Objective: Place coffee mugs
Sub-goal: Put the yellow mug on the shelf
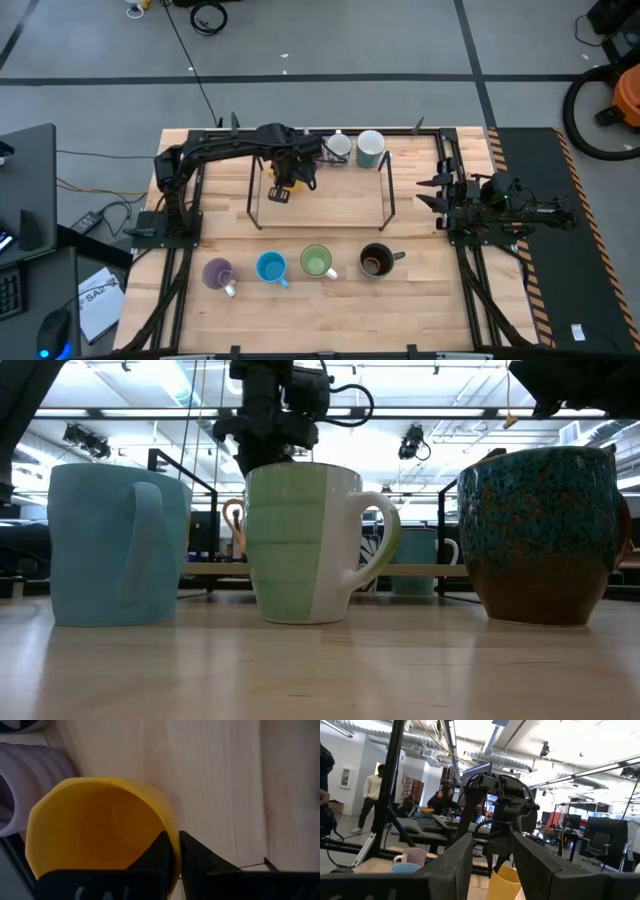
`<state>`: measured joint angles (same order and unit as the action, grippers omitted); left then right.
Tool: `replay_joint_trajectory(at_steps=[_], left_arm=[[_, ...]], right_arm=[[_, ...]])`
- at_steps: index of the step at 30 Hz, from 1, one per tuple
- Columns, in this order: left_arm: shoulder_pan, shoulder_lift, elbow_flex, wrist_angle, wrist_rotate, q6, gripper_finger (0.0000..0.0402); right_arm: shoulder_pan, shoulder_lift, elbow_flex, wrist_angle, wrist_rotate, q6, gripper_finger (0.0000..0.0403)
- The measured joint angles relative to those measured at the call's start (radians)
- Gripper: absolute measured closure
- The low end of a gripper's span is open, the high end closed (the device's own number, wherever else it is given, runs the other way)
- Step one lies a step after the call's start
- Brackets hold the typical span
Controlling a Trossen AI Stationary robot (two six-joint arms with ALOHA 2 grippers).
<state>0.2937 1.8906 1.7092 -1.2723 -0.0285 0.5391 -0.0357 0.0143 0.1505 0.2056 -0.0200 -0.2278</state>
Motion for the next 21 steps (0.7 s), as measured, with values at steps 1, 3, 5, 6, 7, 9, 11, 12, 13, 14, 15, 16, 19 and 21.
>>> replay_joint_trajectory(at_steps=[1,3,5,6,7,9,11,12,13,14,15,16,19,21], left_arm=[[-0.005,-0.004,-0.001,-0.001,0.001,-0.009,0.0374],[-0.022,-0.024,-0.022,0.021,-0.001,-0.018,0.0374],[-0.039,-0.059,-0.078,0.08,-0.003,-0.014,0.0374],[-0.049,-0.079,-0.118,0.113,-0.007,-0.005,0.0375],[-0.057,-0.099,-0.161,0.145,-0.021,0.007,0.0375],[-0.069,-0.137,-0.229,0.195,-0.051,0.035,0.0375],[-0.068,-0.175,-0.275,0.232,-0.055,0.054,0.0375],[-0.063,-0.193,-0.291,0.243,-0.061,0.068,0.0375],[-0.058,-0.203,-0.3,0.246,-0.065,0.075,0.0375],[-0.053,-0.206,-0.302,0.245,-0.067,0.082,0.0375],[-0.045,-0.21,-0.303,0.247,-0.068,0.092,0.0375],[-0.034,-0.213,-0.304,0.248,-0.067,0.101,0.0375],[-0.004,-0.219,-0.303,0.246,-0.056,0.123,0.0375],[0.014,-0.218,-0.307,0.241,-0.052,0.151,0.0375]], right_arm=[[0.0,0.0,0.0,0.0,0.0,0.003,0.0259],[0.0,0.0,0.0,0.0,0.0,0.015,0.0259],[0.0,0.0,0.0,0.0,-0.001,0.023,0.0259],[0.0,0.0,0.0,0.0,-0.004,0.027,0.0259],[0.0,0.0,0.0,-0.001,-0.005,0.032,0.0259],[0.0,0.0,0.0,0.0,-0.007,0.038,0.0259],[0.0,0.0,0.0,0.0,-0.007,0.042,0.0259],[0.0,0.0,0.0,0.0,-0.007,0.042,0.0259],[0.0,0.0,0.0,0.001,-0.007,0.041,0.0259],[0.0,0.0,0.0,0.004,-0.007,0.04,0.0259],[0.0,0.0,0.0,0.007,-0.007,0.04,0.0259],[0.0,0.0,0.0,0.008,-0.006,0.039,0.0259],[0.0,0.0,0.0,0.01,-0.003,0.038,0.0259],[0.0,0.0,0.0,0.01,-0.003,0.038,0.0259]])
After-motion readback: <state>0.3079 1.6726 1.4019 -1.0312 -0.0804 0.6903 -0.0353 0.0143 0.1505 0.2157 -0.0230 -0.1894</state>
